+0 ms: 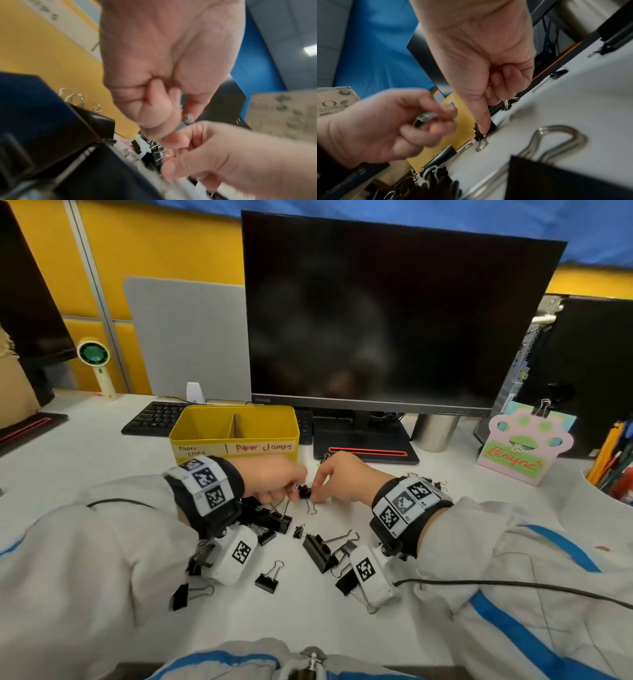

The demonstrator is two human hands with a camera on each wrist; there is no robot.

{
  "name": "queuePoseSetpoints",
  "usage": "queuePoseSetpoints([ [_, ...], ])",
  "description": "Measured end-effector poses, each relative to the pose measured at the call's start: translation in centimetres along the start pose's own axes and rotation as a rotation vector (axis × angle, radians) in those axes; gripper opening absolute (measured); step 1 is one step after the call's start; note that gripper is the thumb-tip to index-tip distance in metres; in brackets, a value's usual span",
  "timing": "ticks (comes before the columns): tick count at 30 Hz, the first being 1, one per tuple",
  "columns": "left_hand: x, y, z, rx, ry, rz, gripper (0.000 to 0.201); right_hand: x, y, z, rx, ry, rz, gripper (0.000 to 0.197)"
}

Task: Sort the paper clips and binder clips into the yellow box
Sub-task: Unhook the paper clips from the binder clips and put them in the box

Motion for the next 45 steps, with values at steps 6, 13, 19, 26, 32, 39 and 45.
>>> queuePoseSetpoints([
  [6,0.3,3.2,-2.4,0.332,-0.117,-0.965,0.005,0.5,0.9,0.8,-0.034,-0.107,-0.356,0.025],
  [13,1.9,4.3,-3.3,0.201,-0.030,-0.935,0.020,6.1,-2.2,-1.1,0.203,0.104,-0.154,0.037],
  [19,3.4,4.5,-3.4,-0.244,-0.101,-0.085,0.028,6.1,-3.1,-0.5,0.267,0.056,-0.238,0.042],
  [26,4.3,4.9,-4.4,-0.257,-0.199,0.627,0.032,5.1,-0.7,-1.5,0.201,-0.090,-0.462,0.046],
  [32,4.7,5.2,-4.2,-0.279,-0.200,0.726,0.036,7.6,-3.4,-2.2,0.292,0.074,-0.324,0.044],
  [39,4.3,4.9,-4.1,-0.236,-0.255,0.536,0.022,7.3,-3.8,-1.9,0.302,0.073,-0.323,0.039],
  [45,4.2,4.0,-3.8,-0.123,-0.193,0.561,0.033,8.0,-1.8,-2.4,0.159,0.171,-0.227,0.035],
])
Point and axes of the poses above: each hand's wrist, its own z-axis towards the middle knuckle, its own y-axis out of the back of the hand, x = y × z, the point moved 4 cm from there along z, towards the middle knuckle, and after that the axes turned 5 degrees about y, right-handed, at the moved point
